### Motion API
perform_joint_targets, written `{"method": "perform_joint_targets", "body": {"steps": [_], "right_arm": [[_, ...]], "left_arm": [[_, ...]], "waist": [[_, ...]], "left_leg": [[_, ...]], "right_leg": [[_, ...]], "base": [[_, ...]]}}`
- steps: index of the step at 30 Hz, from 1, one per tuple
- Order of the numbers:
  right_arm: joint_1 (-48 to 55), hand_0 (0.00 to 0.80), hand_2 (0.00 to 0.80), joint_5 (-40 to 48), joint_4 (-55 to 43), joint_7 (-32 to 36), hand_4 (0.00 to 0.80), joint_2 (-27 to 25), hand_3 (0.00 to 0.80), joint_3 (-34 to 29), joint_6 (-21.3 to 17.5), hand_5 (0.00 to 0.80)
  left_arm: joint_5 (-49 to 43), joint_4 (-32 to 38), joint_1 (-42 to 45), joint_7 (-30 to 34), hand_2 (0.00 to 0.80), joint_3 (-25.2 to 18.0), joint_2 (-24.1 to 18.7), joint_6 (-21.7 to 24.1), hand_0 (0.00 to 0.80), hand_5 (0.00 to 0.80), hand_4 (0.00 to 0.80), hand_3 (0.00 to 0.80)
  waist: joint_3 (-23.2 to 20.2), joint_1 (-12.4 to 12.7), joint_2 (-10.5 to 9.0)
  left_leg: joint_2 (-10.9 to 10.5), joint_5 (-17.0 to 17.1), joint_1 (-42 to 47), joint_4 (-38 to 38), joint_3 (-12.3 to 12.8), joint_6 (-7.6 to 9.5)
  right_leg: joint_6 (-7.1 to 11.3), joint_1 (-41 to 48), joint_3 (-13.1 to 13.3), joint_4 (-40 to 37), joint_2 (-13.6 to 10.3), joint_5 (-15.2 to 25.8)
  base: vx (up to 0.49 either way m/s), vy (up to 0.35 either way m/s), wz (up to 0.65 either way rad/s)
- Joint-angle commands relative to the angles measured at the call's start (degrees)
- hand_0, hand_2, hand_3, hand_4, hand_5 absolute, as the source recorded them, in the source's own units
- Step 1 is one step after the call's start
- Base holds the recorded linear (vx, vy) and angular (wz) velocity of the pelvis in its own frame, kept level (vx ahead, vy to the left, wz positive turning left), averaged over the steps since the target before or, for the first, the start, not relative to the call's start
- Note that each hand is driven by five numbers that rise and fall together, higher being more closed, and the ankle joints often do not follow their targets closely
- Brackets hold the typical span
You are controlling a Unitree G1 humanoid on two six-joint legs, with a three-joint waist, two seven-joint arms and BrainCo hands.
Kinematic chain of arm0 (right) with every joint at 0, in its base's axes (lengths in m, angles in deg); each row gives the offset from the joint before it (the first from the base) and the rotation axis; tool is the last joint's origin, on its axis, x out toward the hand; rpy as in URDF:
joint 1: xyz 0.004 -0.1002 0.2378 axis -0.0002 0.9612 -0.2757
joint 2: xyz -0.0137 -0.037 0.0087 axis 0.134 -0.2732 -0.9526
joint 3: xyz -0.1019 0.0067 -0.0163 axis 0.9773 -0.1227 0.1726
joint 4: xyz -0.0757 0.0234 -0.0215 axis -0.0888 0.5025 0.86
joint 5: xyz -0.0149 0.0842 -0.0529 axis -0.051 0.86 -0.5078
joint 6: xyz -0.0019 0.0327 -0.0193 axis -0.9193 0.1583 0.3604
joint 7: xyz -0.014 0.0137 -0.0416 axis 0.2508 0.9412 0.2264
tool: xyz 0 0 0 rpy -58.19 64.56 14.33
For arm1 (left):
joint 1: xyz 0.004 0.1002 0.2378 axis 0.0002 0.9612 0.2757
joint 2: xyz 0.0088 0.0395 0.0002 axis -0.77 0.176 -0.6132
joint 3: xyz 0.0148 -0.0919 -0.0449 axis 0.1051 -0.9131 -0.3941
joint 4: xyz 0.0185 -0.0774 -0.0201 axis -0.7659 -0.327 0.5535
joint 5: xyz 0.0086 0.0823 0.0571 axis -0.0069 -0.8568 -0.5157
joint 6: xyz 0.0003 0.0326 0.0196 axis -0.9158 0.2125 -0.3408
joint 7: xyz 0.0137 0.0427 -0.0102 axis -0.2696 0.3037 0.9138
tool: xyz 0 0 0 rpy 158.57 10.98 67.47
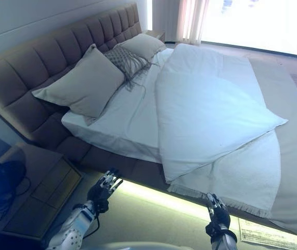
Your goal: Make the bed neatly
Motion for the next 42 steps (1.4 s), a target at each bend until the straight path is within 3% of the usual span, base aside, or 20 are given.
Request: {"method": "perform_joint_targets", "body": {"steps": [1, 20, 29, 31, 33, 35, 39, 41, 42], "right_arm": [[-1.4, 0.0, 0.0, 1.1, -5.2, 1.1, 0.0, -2.1, 0.0, -0.2, -2.0, 0.0], [0.1, 0.0, 0.0, 1.2, -5.6, 2.7, 0.0, -3.4, 0.0, -0.5, -0.5, 0.0], [1.5, 0.0, 0.0, -0.7, -5.5, 4.6, 0.0, -4.0, 0.0, -0.2, 2.0, 0.0], [1.5, 0.0, 0.0, -0.8, -4.6, 5.3, 0.0, -5.0, 0.0, -0.5, 2.5, 0.0], [1.5, 0.0, 0.0, 0.3, -4.3, 5.7, 0.0, -5.8, 0.0, -1.5, 2.7, 0.0], [0.7, 0.0, 0.0, 1.3, -4.4, 5.5, 0.0, -6.9, 0.0, -1.5, 1.7, 0.0], [0.3, 0.0, 0.0, 2.3, -3.8, 4.7, 0.0, -6.5, 0.0, -2.2, 2.1, 0.0], [1.4, 0.0, 0.0, 2.7, -5.1, 5.8, 0.0, -5.7, 0.0, -2.4, 2.6, 0.0], [1.9, 0.0, 0.0, 2.1, -5.9, 6.2, 0.0, -4.9, 0.0, -2.1, 2.3, 0.0]], "left_arm": [[-1.1, 0.5, -2.3, 1.1, 0.0, -0.6, -1.0, 1.1, 0.0, 0.0, 0.0, 0.0], [1.0, 2.0, 0.8, 1.4, 0.0, -1.8, -1.6, 1.7, 0.0, 0.0, 0.0, 0.0], [2.3, 2.9, 2.7, 0.5, 0.0, -2.4, -1.2, 1.8, 0.0, 0.0, 0.0, 0.0], [2.8, 3.4, 3.5, 0.5, 0.0, -2.3, -1.0, 2.0, 0.0, 0.0, 0.0, 0.0], [2.9, 3.6, 3.9, 1.5, 0.0, -2.2, -0.8, 1.6, 0.0, 0.0, 0.0, 0.0], [3.1, 4.8, 4.3, 2.9, 0.0, -2.1, -1.3, 1.2, 0.0, 0.0, 0.0, 0.0], [1.4, 4.1, 4.7, 3.5, 0.0, -2.4, -1.6, -0.4, 0.0, 0.0, 0.0, 0.0], [0.6, 4.7, 5.1, 3.7, 0.0, -2.5, -1.7, -0.4, 0.0, 0.0, 0.0, 0.0], [0.4, 5.1, 5.0, 3.9, 0.0, -2.5, -2.6, -0.2, 0.0, 0.0, 0.0, 0.0]], "waist": [[0.7, -0.1, -0.44], [0.2, -0.4, -0.4], [0.8, 0.3, -1.58], [1.9, 1.0, -2.16], [3.1, 1.9, -2.79], [4.2, 2.5, -2.87], [3.5, 2.0, -2.14], [3.2, 1.4, -1.89], [3.5, 0.8, -1.65]], "left_leg": [[0.0, -2.7, 1.6, 0.3, 2.3, 2.38], [1.8, -2.5, 1.2, 1.3, 2.2, 1.6], [4.1, -2.5, -1.2, 5.5, 0.4, 0.17], [4.5, -1.2, -4.4, 11.6, -0.5, -0.5], [2.1, -1.7, -7.7, 17.2, -1.7, -0.06], [-1.0, -4.4, -8.8, 17.1, -1.0, 1.44], [-3.1, -4.9, -5.6, 10.9, -0.5, 2.89], [-3.6, -4.6, -4.0, 8.6, -0.8, 3.89], [-4.0, -4.9, -3.6, 8.6, -0.6, 5.25]], "right_leg": [[1.45, -3.8, 0.0, 0.2, 0.0, 4.1], [0.23, -4.5, 1.8, 0.1, 1.6, 3.8], [-1.36, -5.0, 2.0, 0.4, 3.1, 3.3], [-2.14, -5.0, 2.3, 0.3, 3.8, 3.5], [-2.14, -4.8, 1.3, 0.3, 3.2, 3.8], [-1.73, -5.4, 0.2, 0.9, 2.0, 4.1], [-0.83, -6.5, 0.2, 2.5, 1.2, 3.9], [-0.08, -7.8, 0.2, 7.2, 0.4, 2.7], [0.98, -10.7, 0.5, 15.0, -0.9, 3.1]], "base": [[0.0, 0.0, 0.0], [0.004, -0.025, -0.01], [0.007, -0.055, -0.01], [-0.036, -0.021, -0.01], [-0.037, 0.027, 0.04], [-0.037, 0.141, 0.17], [0.067, 0.191, 0.17], [0.048, 0.16, 0.0], [-0.037, 0.134, -0.07]]}}
